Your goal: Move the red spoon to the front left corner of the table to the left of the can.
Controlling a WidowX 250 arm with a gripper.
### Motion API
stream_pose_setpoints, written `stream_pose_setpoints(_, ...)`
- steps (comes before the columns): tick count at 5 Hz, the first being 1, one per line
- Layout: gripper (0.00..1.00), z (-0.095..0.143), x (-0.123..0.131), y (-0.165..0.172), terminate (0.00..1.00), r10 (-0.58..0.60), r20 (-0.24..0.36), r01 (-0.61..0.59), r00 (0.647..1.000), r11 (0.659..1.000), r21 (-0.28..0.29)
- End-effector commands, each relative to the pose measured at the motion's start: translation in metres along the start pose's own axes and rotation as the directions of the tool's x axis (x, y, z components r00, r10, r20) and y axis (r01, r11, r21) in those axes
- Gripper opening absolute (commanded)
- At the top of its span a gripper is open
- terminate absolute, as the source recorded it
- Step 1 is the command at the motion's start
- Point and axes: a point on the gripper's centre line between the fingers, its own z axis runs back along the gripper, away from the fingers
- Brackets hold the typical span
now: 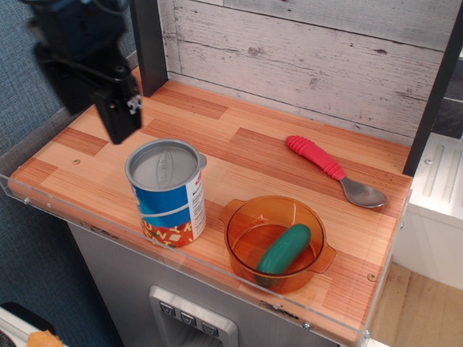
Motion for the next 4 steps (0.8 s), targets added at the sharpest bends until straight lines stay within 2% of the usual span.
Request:
stream_pose_setpoints(1, 1.0, -0.005, 0.062, -0.018, 0.0, -0.484, -0.006, 0.483, 0.875, 0.873, 0.074)
stream_pose_setpoints(2, 1.0, -0.022, 0.089, -0.032, 0.0, -0.683, 0.026, 0.681, 0.73, 0.73, 0.047)
stream_pose_setpoints(3, 1.0, -0.039, 0.103, -0.046, 0.0, -0.833, 0.104, 0.833, 0.544, 0.551, 0.054)
stream_pose_setpoints(4, 1.0, -0.052, 0.115, -0.063, 0.0, -0.925, 0.192, 0.936, 0.327, 0.345, 0.067)
